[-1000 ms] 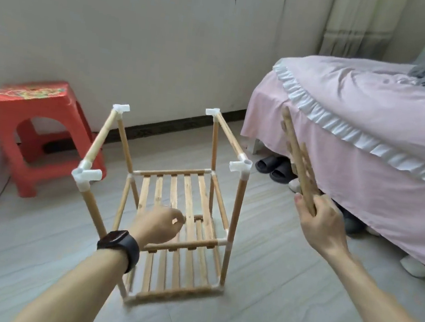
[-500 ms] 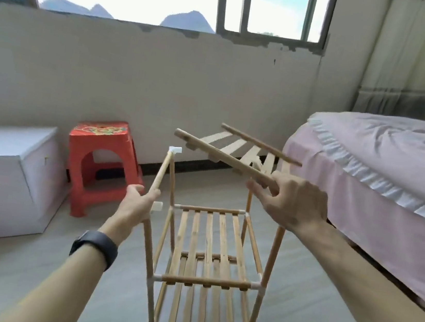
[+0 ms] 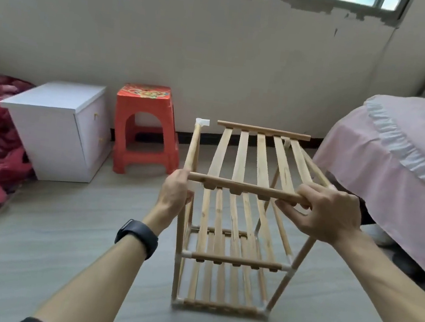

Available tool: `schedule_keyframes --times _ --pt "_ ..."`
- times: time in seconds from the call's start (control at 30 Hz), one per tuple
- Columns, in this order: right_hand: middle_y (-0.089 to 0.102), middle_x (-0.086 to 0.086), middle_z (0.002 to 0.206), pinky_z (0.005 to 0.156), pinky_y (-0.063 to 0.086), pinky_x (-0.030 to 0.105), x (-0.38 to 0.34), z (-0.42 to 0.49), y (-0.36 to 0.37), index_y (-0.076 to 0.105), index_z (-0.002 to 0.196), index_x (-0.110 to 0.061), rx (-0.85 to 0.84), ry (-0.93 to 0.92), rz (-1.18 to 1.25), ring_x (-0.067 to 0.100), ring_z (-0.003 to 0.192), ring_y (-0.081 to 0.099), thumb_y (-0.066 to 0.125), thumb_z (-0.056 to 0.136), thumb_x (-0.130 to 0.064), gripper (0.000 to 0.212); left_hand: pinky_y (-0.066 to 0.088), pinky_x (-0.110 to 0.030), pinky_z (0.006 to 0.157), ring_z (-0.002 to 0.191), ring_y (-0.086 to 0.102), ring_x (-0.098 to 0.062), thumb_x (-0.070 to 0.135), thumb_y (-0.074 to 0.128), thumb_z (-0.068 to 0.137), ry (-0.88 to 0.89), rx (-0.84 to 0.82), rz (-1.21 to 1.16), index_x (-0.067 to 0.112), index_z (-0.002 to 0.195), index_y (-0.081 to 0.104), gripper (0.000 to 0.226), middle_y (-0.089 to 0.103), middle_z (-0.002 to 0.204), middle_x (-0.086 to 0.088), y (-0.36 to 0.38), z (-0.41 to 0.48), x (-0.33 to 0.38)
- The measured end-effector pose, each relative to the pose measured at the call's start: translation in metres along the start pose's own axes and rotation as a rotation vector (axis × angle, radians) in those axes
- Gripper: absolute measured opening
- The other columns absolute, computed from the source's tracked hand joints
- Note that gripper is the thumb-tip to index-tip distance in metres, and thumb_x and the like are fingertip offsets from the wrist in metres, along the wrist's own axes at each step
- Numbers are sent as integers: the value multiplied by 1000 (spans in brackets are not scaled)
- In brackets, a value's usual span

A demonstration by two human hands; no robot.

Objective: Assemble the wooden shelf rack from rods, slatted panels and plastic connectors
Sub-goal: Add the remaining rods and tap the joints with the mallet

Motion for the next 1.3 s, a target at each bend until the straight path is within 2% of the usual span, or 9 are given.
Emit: schedule_keyframes --times 0.1,0.2,0.37,0.53,0.67,0.87,1.07,1.23,1.3 --pt "46 -13 52 47 32 19 -2 -1 8 49 58 -24 24 -15 18 11 40 39 59 89 -70 56 46 -25 54 54 48 -8 59 37 102 5 -24 -66 12 113 54 52 54 78 -3 -5 -5 -2" --pt "45 -13 53 42 37 22 0 3 14 49 58 -24 29 -20 34 11 40 39 61 89 -69 56 51 -25 61 67 59 -9 72 48 87 68 -35 -55 23 138 41 71 60 113 -1 -5 -10 2" --pt "44 -14 60 44 34 18 10 18 14 49 61 -22 44 -62 45 9 42 36 60 89 -71 57 45 -28 61 70 61 -8 46 56 98 158 -80 -38 21 109 65 29 75 90 0 9 -11 14" --pt "59 -7 81 50 34 19 19 22 19 52 65 -21 -13 -36 3 9 50 39 53 88 -78 61 45 -40 79 76 59 -11 35 55 102 146 -15 -70 12 101 62 24 76 84 -1 11 -13 17" --pt "59 -5 87 75 44 38 17 4 27 56 77 -24 -139 90 -54 16 76 53 47 87 -80 59 44 -36 72 59 59 1 38 56 100 175 -11 -32 13 89 60 29 77 82 -2 14 -17 18" --pt "59 -4 92 78 53 41 -44 -1 49 57 107 -23 -261 80 32 17 83 54 59 84 -34 26 43 -29 67 60 57 0 53 60 91 233 -111 32 16 88 57 37 76 81 -3 23 -22 23" --pt "52 -8 95 82 51 37 -69 15 84 57 104 -32 -590 168 143 14 80 54 37 97 -66 40 39 -27 60 53 48 -3 50 57 96 210 -125 31 18 88 59 33 75 84 -8 19 -21 23" --pt "58 2 111 91 46 44 -81 18 70 64 100 -20 -303 55 -5 25 109 54 46 93 -57 41 39 -25 61 53 55 1 42 57 100 216 -125 25 18 86 55 27 75 84 -8 21 -19 20" --pt "58 2 108 87 50 43 -88 26 69 56 105 -20 -281 62 112 24 99 57 53 89 -53 37 40 -27 62 54 56 1 42 57 100 216 -128 29 18 87 55 27 76 84 -7 21 -19 20"
Point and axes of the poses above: each hand's wrist, its own z-axis towards the middle knuckle, its own y-axis out of the palm, x = y × z, the point moved 7 cm from there along z, towards the middle knuckle
